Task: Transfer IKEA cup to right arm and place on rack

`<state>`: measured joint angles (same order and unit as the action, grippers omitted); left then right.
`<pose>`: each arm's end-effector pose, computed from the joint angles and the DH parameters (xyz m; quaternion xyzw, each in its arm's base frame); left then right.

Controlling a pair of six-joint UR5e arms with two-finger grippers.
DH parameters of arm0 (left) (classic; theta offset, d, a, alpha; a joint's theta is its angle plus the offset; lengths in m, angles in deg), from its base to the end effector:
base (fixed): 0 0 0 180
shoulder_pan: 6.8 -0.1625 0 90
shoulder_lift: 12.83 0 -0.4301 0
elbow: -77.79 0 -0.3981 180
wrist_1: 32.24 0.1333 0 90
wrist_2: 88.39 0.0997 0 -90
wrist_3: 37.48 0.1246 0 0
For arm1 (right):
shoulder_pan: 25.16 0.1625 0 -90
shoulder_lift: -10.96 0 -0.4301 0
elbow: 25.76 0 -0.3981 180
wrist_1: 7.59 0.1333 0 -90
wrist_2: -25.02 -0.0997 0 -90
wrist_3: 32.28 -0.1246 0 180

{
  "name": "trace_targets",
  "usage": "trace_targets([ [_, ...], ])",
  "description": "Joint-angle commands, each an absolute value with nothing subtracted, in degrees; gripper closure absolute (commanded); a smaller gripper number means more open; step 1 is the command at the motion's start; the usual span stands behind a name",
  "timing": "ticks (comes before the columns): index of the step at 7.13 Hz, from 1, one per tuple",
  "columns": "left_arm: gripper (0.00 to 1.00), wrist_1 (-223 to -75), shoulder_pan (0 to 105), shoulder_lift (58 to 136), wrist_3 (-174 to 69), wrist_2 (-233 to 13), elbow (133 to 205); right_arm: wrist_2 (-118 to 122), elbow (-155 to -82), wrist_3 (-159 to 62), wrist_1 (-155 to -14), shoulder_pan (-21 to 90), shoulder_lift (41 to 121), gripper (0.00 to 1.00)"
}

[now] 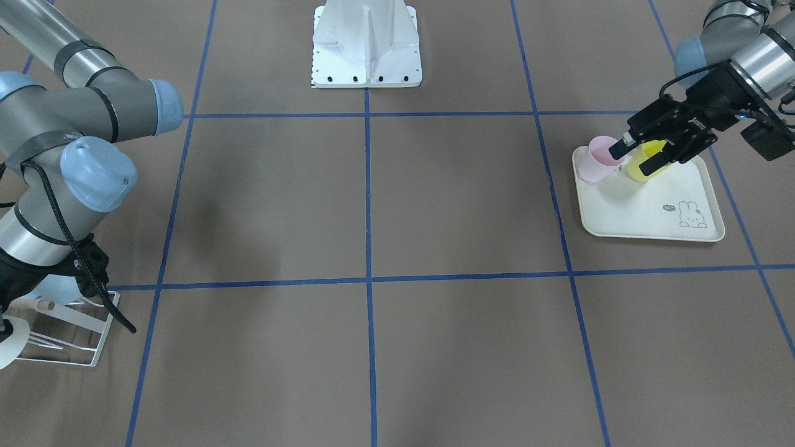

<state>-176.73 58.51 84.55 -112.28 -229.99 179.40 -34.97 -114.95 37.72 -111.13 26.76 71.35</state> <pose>0.1908 -0.5003 0.3859 0.0818 0.6364 -0.0697 0.7638 -0.2691 -0.6606 0.4225 0.0527 0.2820 -0.7547 0.5900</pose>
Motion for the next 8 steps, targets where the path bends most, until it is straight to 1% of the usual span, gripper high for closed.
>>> trace_targets([
  [1,0.00,-176.73,58.42,84.55,-112.28,-228.24,179.48,-34.05,-114.88,37.42,-111.13,26.61,71.95,0.42],
  [3,0.00,-176.73,58.42,84.55,-112.28,-227.88,179.48,-32.73,-114.88,37.33,-111.13,26.52,73.80,0.41],
  [8,0.00,-176.73,58.42,84.46,-112.28,-227.88,179.57,-32.46,-114.88,35.57,-111.22,24.77,73.98,0.39],
])
